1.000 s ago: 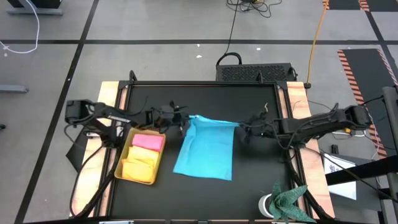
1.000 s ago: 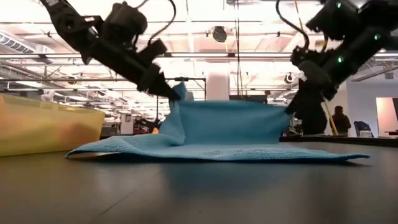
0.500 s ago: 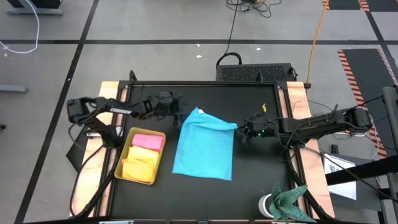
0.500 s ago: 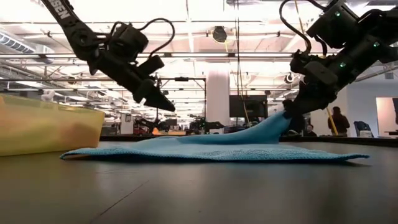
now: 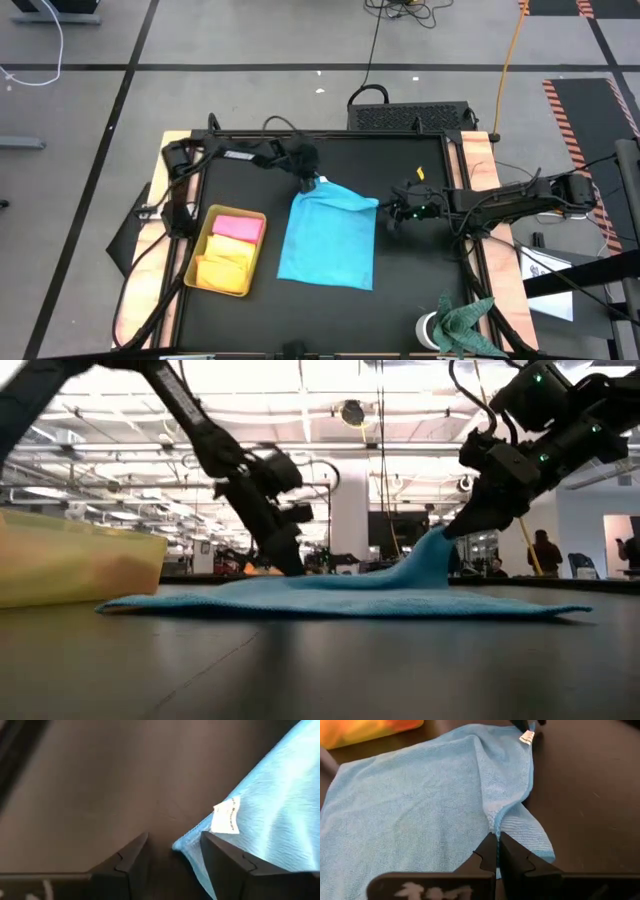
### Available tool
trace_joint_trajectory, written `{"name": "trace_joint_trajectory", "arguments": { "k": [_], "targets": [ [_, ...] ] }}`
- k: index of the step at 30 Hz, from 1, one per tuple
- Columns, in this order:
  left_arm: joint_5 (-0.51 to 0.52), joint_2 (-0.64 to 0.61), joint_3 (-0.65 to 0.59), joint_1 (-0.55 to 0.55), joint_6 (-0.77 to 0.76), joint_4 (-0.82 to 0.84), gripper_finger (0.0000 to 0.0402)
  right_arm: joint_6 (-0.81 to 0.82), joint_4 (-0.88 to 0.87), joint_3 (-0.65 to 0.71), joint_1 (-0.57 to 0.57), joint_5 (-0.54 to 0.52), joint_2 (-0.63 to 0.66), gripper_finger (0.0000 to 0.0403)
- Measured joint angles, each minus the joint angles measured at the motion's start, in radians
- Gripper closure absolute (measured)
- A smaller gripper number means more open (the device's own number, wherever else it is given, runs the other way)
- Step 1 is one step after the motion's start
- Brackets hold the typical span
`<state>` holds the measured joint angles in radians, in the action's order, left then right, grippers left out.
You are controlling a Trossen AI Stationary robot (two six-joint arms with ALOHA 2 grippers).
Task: Fold microfiber towels
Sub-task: Fold the blue microfiber towel
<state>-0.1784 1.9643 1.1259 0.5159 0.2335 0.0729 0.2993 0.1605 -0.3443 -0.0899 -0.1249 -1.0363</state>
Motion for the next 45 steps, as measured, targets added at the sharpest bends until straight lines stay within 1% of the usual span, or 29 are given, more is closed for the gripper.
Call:
{"name": "trace_joint_trajectory", "arguments": {
  "k": [2,3,4,6,8,9,10,16,19,22,24,26,29,32,34,37,42,45],
  "targets": [
    [0.038,0.027,0.041,-0.005,0.002,0.041,0.0238,-0.003,-0.002,0.000,0.000,0.000,0.000,0.0403],
    [0.065,0.024,0.054,-0.009,0.014,0.065,0.0250,-0.004,-0.005,0.000,0.000,0.000,0.000,0.0403],
    [0.069,0.022,0.062,-0.009,0.019,0.071,0.0265,-0.005,-0.010,0.000,0.000,0.000,0.000,0.0403],
    [0.072,0.023,0.070,-0.009,0.022,0.068,0.0306,-0.005,-0.013,0.000,0.000,0.000,0.000,0.0403],
    [0.073,0.017,0.074,-0.008,0.038,0.117,0.0361,-0.005,-0.024,0.000,0.000,0.000,0.000,0.0403],
    [0.074,0.013,0.075,-0.008,0.050,0.137,0.0380,-0.005,-0.030,0.000,0.000,0.000,0.000,0.0403],
    [0.074,0.009,0.076,-0.008,0.056,0.146,0.0388,-0.005,-0.036,0.000,0.000,-0.001,0.000,0.0403],
    [0.091,-0.064,0.075,-0.017,0.074,0.246,0.0398,-0.008,-0.048,0.000,0.000,-0.015,0.030,0.0403],
    [0.153,-0.127,0.076,-0.031,0.089,0.254,0.0399,-0.026,-0.069,-0.007,-0.002,-0.104,0.061,0.0403],
    [0.244,-0.204,0.069,-0.049,0.132,0.270,0.0399,-0.066,-0.068,-0.016,-0.019,-0.185,0.090,0.0403],
    [0.290,-0.261,0.054,-0.060,0.168,0.264,0.0400,-0.097,-0.064,-0.022,-0.043,-0.219,0.105,0.0403],
    [0.308,-0.320,0.031,-0.071,0.203,0.266,0.0400,-0.128,-0.060,-0.025,-0.074,-0.239,0.114,0.0403],
    [0.314,-0.401,-0.031,-0.092,0.218,0.264,0.0400,-0.157,-0.054,-0.025,-0.113,-0.222,0.107,0.0403],
    [0.320,-0.486,-0.126,-0.131,0.216,0.230,0.0401,-0.143,-0.049,-0.025,-0.110,-0.127,0.080,0.0403],
    [0.320,-0.543,-0.205,-0.171,0.187,0.229,0.0401,-0.114,-0.037,-0.025,-0.073,-0.083,0.054,0.0403],
    [0.321,-0.618,-0.296,-0.252,0.111,0.214,0.0401,-0.074,-0.010,-0.025,0.017,-0.054,-0.001,0.0403],
    [0.322,-0.680,-0.386,-0.440,-0.004,0.231,0.0401,0.018,0.020,-0.068,0.203,-0.067,-0.106,0.0403],
    [0.363,-0.681,-0.411,-0.569,-0.079,0.227,0.0401,0.057,0.022,-0.112,0.306,-0.090,-0.172,0.0403]
  ]
}}
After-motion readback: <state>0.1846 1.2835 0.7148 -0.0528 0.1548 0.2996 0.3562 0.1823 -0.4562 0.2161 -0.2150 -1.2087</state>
